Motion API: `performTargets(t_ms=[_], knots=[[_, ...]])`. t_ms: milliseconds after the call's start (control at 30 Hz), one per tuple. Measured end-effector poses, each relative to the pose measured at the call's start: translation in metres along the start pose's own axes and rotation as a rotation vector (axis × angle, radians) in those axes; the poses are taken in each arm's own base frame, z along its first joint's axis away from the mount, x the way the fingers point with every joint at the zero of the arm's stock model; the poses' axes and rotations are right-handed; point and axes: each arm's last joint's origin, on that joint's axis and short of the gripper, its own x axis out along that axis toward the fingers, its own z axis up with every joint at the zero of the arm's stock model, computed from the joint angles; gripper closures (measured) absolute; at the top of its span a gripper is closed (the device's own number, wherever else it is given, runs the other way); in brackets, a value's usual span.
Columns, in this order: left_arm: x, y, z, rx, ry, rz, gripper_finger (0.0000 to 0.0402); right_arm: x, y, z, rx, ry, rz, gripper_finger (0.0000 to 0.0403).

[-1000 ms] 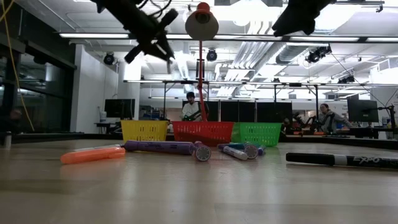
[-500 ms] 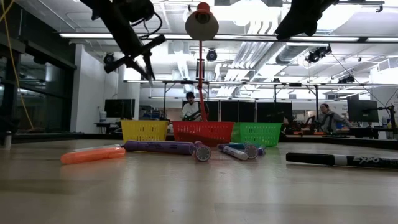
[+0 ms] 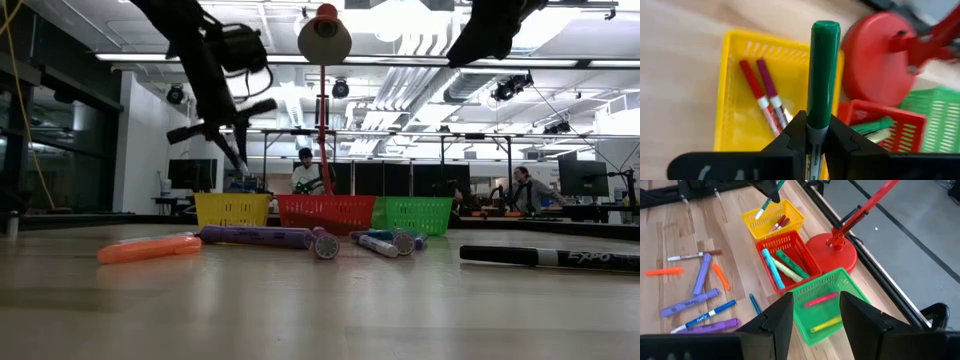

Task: Pick & Place Markers
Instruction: Put the green marker pen into the yellow bin

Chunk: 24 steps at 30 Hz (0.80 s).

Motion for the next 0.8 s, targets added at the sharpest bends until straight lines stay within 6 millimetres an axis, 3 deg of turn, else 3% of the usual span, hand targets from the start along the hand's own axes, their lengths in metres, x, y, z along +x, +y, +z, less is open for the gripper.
performTargets(t_ms=[100, 367, 633, 800], knots=[[0.01, 0.001, -0.003, -0.041, 0.046, 0.031, 0.037, 0.004, 0.0, -0.004, 0.001, 0.02, 0.004, 0.0253], [0.01, 0.01, -0.005, -0.153, 0.077, 0.124, 0.0364, 0.013, 0.001, -0.017, 0.016, 0.072, 0.023, 0.0253], [0.01, 0.01, -0.006, -0.171, 0.075, 0.127, 0.0365, 0.014, 0.001, -0.016, -0.017, 0.059, 0.024, 0.0253], [0.02, 0.01, -0.007, -0.193, 0.071, 0.156, 0.036, 0.014, 0.001, -0.016, -0.027, 0.058, 0.025, 0.0253]])
